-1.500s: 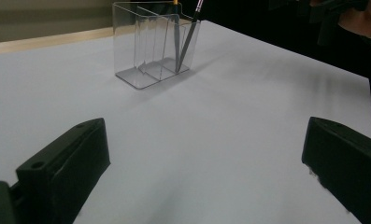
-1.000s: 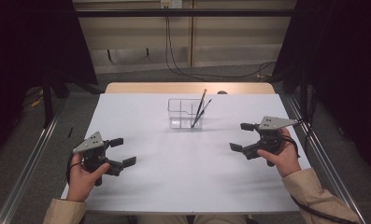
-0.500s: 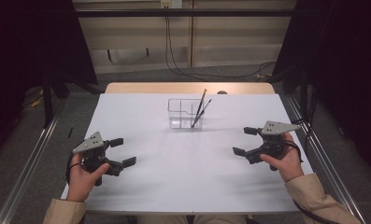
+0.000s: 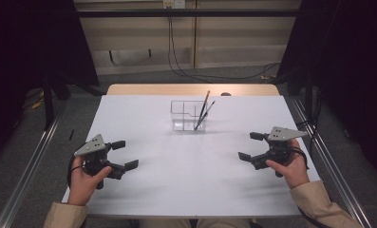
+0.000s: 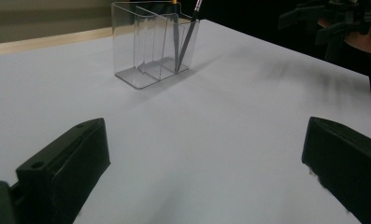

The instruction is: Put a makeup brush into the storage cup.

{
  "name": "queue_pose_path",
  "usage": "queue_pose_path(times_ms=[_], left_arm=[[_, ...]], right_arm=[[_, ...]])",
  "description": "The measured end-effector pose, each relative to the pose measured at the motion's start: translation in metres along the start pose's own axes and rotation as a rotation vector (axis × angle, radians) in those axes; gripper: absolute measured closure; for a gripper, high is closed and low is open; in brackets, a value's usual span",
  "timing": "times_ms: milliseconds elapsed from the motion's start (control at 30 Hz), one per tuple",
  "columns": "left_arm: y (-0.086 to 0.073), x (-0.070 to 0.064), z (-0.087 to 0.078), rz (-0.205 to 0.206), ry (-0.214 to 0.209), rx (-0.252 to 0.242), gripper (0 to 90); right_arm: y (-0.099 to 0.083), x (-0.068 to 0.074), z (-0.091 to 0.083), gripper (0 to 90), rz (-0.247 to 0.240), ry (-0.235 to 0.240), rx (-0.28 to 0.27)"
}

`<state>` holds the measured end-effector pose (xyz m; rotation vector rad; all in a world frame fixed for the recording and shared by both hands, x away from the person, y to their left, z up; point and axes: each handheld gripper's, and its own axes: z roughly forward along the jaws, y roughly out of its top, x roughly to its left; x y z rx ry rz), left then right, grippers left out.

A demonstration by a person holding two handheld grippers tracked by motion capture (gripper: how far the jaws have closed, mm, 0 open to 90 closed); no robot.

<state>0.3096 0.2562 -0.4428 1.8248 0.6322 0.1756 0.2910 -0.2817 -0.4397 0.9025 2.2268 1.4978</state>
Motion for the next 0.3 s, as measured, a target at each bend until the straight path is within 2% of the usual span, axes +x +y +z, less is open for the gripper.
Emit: queue_pose_path(times_ms=[300], left_arm=[[-0.0002,-0.0005,-0.0010,-0.003,0.003,-0.004,0.8]], right_arm=[[-0.0022,-0.0008,-0.0014,4.9,0.004,0.004,-0.008]])
